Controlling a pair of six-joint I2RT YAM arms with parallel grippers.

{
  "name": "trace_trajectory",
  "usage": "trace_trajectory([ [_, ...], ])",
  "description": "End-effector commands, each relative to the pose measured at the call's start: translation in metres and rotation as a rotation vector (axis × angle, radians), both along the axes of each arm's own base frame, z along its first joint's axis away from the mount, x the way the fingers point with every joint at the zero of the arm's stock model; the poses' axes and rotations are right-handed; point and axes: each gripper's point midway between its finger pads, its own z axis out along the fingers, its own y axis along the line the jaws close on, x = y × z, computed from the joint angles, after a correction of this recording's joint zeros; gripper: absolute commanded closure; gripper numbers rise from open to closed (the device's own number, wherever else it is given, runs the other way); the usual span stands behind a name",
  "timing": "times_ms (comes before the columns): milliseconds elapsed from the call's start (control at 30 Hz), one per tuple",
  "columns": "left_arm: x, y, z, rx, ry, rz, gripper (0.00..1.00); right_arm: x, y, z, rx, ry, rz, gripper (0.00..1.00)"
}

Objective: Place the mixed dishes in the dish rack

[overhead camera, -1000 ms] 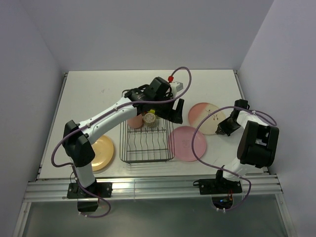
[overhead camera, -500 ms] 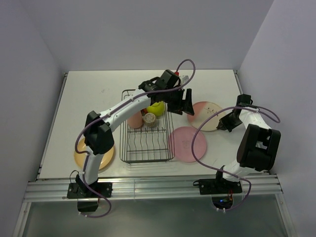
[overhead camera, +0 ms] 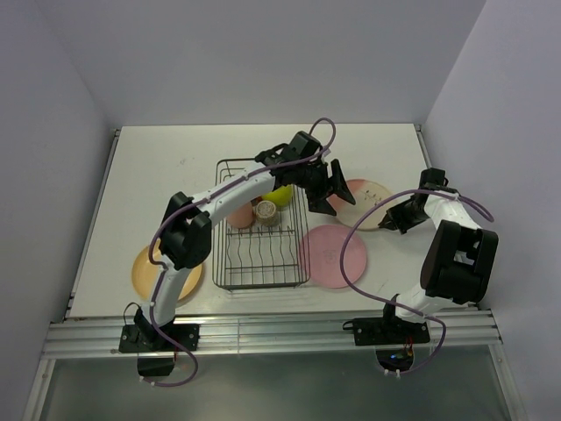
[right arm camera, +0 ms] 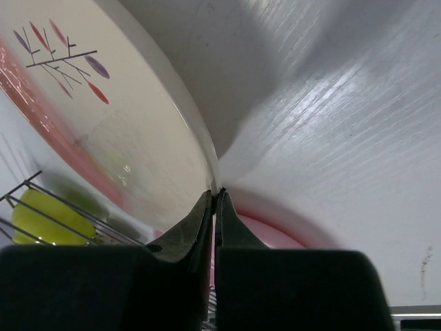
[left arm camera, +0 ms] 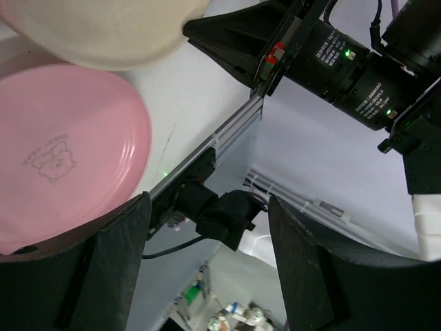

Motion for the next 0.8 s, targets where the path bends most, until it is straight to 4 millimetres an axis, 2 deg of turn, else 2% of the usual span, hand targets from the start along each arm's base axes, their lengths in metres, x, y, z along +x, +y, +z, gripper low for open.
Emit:
trace_trajectory([
  [0, -0.003, -0.012, 0.01, -0.051, 0.07, 0.018, 0.26, 0.018, 0.011, 0.013, 0.071, -0.077, -0.017, 1.0],
  [67, -0.004, -0.013, 0.006, -0.039, 0.078, 0.032, 0.26, 0.021, 0.011, 0.014, 0.079, -0.082, -0.025, 1.0],
  [400, -0.013, -0.021, -0.044, 0.047, 0.186, 0.128, 0.26, 0.024, 0.016, 0.015, 0.118, -0.082, -0.036, 1.0],
  [533, -0.006, -0.031, -0.06, 0.05, 0.219, 0.174, 0.27, 0.026, 0.018, 0.016, 0.138, -0.085, -0.043, 1.0],
  [567, -0.003, -0.034, -0.057, 0.041, 0.213, 0.181, 0.27, 0.027, 0.018, 0.017, 0.139, -0.088, -0.043, 1.0],
  [633, 0.002, -0.037, -0.066, 0.06, 0.214, 0.203, 0.28, 0.027, 0.019, 0.018, 0.144, -0.086, -0.047, 1.0],
  [700, 0.007, -0.041, -0.067, 0.06, 0.213, 0.219, 0.28, 0.028, 0.02, 0.018, 0.152, -0.085, -0.049, 1.0],
  [767, 0.01, -0.042, -0.078, 0.075, 0.22, 0.234, 0.28, 0.029, 0.02, 0.02, 0.154, -0.09, -0.051, 1.0],
])
